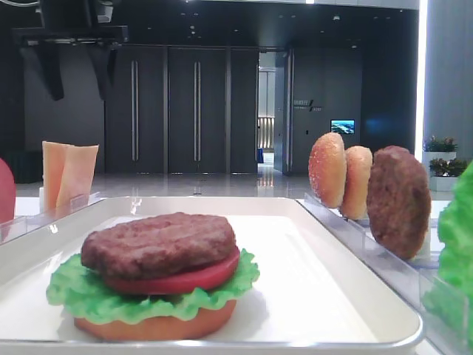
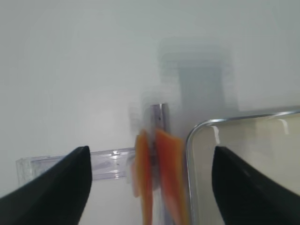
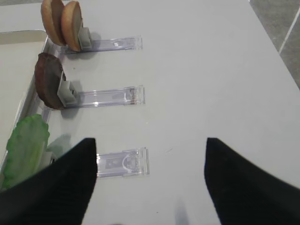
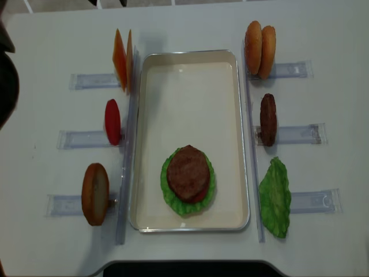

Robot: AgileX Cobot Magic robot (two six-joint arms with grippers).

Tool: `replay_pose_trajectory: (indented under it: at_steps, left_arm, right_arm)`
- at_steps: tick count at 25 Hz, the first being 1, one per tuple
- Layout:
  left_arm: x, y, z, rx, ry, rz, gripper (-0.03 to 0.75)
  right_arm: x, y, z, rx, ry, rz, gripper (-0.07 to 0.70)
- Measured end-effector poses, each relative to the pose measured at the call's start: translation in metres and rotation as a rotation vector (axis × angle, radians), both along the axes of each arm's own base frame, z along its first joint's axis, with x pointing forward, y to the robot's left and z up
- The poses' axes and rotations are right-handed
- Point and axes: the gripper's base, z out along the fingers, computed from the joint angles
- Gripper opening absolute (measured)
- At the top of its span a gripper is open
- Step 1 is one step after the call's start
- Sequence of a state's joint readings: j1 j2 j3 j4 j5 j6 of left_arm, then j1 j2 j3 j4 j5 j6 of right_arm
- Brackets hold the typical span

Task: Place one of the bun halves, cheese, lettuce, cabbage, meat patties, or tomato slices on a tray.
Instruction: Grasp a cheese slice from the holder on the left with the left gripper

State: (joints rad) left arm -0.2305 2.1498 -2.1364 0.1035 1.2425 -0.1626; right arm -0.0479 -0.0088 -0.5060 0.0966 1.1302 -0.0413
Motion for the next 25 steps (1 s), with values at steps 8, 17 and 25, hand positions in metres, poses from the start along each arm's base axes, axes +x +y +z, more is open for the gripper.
replay_pose_trajectory:
  at_steps: [8, 17, 25]
  left_arm:
    - [-0.008, -0.031, 0.0, -0.014, -0.005, 0.009, 0.608]
    - [-0.014, -0.034, -0.025, 0.009, 0.077, 0.017, 0.608]
    - [-0.01, -0.036, -0.045, 0.018, 0.122, 0.017, 0.608]
  right_arm:
    - [0.0, 0.0, 0.0, 0.0, 0.0, 0.0, 0.465]
    - [0.0, 0.0, 0.0, 0.0, 0.0, 0.0, 0.465]
    - [0.0, 0.0, 0.0, 0.0, 0.0, 0.0, 0.465]
